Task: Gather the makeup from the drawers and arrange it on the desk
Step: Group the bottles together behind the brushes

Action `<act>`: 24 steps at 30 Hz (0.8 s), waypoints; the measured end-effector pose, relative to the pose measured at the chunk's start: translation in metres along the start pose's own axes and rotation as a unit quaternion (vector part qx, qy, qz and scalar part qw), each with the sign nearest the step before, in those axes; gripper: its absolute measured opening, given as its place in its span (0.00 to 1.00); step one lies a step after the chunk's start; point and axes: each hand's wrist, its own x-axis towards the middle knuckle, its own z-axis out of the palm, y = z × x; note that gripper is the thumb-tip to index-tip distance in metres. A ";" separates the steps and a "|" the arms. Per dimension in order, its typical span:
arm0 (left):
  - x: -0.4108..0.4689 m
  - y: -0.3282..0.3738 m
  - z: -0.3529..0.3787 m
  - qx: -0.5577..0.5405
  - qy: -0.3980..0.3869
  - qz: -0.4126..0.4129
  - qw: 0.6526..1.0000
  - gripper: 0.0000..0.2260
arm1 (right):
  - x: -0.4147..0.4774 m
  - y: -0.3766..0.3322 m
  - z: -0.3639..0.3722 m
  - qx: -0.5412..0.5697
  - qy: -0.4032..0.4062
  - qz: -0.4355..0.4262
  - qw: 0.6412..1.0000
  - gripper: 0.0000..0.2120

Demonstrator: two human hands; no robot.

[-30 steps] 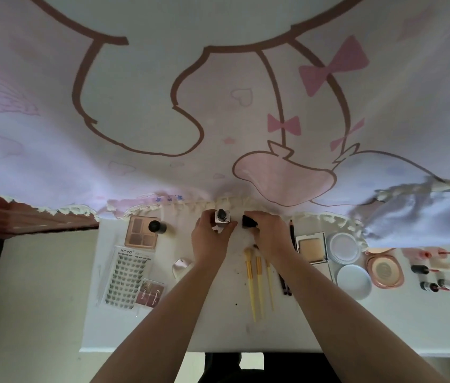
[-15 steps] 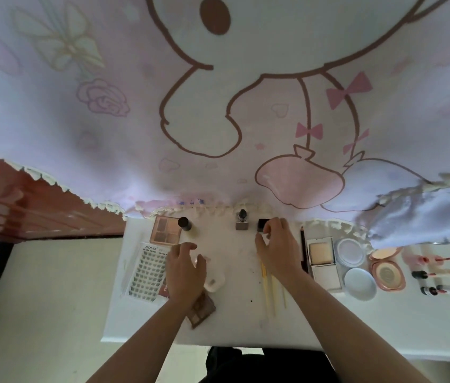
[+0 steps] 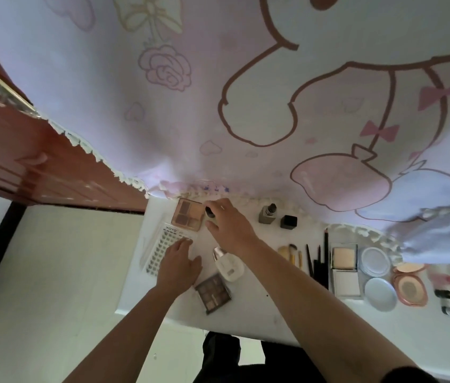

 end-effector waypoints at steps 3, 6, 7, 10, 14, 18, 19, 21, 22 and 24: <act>0.001 -0.002 -0.002 -0.016 -0.001 -0.013 1.000 0.23 | -0.007 0.007 0.004 0.037 0.046 0.018 0.998 0.06; 0.002 -0.004 -0.004 -0.013 -0.004 -0.013 1.000 0.23 | -0.021 0.017 0.001 0.128 0.098 0.083 0.984 0.05; 0.003 -0.002 -0.004 -0.007 -0.006 -0.014 1.000 0.23 | -0.027 0.019 0.000 0.170 0.121 0.114 0.971 0.07; 0.002 0.011 -0.008 0.006 0.012 -0.019 1.000 0.28 | -0.045 0.023 -0.005 0.291 0.176 0.196 0.920 0.12; 0.001 0.035 -0.014 0.006 0.058 0.096 0.994 0.37 | -0.062 0.021 -0.013 0.368 0.205 0.222 0.879 0.11; 0.001 0.072 -0.031 -0.004 0.059 0.166 0.984 0.30 | -0.079 0.007 -0.028 0.417 0.194 0.172 0.871 0.05; 0.000 0.079 -0.036 0.012 0.072 0.175 0.982 0.24 | -0.083 0.001 -0.032 0.422 0.196 0.164 0.870 0.06; -0.004 0.088 -0.045 0.067 0.117 0.221 0.966 0.15 | -0.090 -0.007 -0.038 0.413 0.215 0.172 0.868 0.10; -0.008 0.090 -0.047 0.086 0.133 0.250 0.955 0.13 | -0.094 -0.009 -0.040 0.381 0.223 0.183 0.878 0.13; -0.016 0.094 -0.048 0.109 0.155 0.302 0.934 0.14 | -0.103 -0.013 -0.048 0.257 0.208 0.207 0.921 0.20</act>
